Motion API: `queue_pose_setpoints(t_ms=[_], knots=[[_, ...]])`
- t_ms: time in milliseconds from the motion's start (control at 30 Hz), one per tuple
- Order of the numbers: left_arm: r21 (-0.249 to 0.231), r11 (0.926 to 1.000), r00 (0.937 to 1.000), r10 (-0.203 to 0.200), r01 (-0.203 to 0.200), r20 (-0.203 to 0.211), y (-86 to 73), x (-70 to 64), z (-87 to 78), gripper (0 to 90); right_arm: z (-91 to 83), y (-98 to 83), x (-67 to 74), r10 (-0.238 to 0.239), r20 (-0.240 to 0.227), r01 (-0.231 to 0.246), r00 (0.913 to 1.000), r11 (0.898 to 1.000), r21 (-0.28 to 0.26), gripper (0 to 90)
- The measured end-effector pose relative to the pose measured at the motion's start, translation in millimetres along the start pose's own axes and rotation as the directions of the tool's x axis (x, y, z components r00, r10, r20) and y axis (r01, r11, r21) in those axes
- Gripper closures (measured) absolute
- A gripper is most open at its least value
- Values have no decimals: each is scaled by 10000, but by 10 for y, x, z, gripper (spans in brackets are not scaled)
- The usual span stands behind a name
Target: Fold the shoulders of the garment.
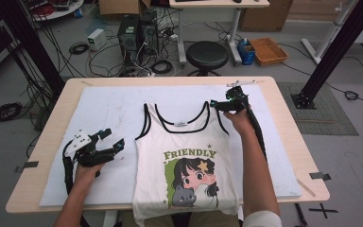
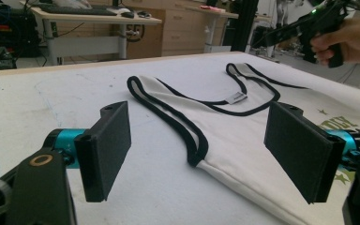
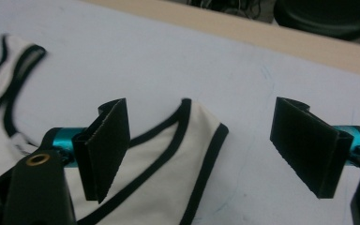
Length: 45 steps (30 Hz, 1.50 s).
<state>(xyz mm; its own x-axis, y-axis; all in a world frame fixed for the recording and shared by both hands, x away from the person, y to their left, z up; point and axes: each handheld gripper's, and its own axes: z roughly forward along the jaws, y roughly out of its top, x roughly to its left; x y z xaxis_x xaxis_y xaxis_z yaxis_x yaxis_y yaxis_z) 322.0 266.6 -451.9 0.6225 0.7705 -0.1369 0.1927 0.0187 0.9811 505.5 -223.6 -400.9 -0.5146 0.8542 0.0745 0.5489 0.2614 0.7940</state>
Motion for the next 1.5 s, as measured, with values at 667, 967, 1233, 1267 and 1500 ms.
queue_pose_setpoints(t_ms=[667, 967, 1233, 1267, 1500], knots=[[-7, 9999, 9999, -121, 121, -66, -2, 8, -1, 232, 547, -121, -17, -885, 321, 832, 9956, 9867, 1395, 795], [-15, 9999, 9999, -110, 110, -35, -3, 10, -3, 232, 239, -59, 50, -907, -793, 910, 9927, 9959, -3, 861], [-6, 10000, 10000, -79, 79, -36, -4, 4, -2, 234, -111, -191, 172, -1469, -1602, 1341, 9761, 9870, -881, 861], [11, 10000, 10000, -71, 71, -22, -3, 6, -3, 234, -161, -221, 187, -1578, -1755, 1425, 9717, 9850, -969, 861], [11, 10000, 10000, -70, 70, -27, -3, 6, -2, 234, -413, -529, 331, -2071, -2501, 1868, 9458, 9770, -1025, 860]])
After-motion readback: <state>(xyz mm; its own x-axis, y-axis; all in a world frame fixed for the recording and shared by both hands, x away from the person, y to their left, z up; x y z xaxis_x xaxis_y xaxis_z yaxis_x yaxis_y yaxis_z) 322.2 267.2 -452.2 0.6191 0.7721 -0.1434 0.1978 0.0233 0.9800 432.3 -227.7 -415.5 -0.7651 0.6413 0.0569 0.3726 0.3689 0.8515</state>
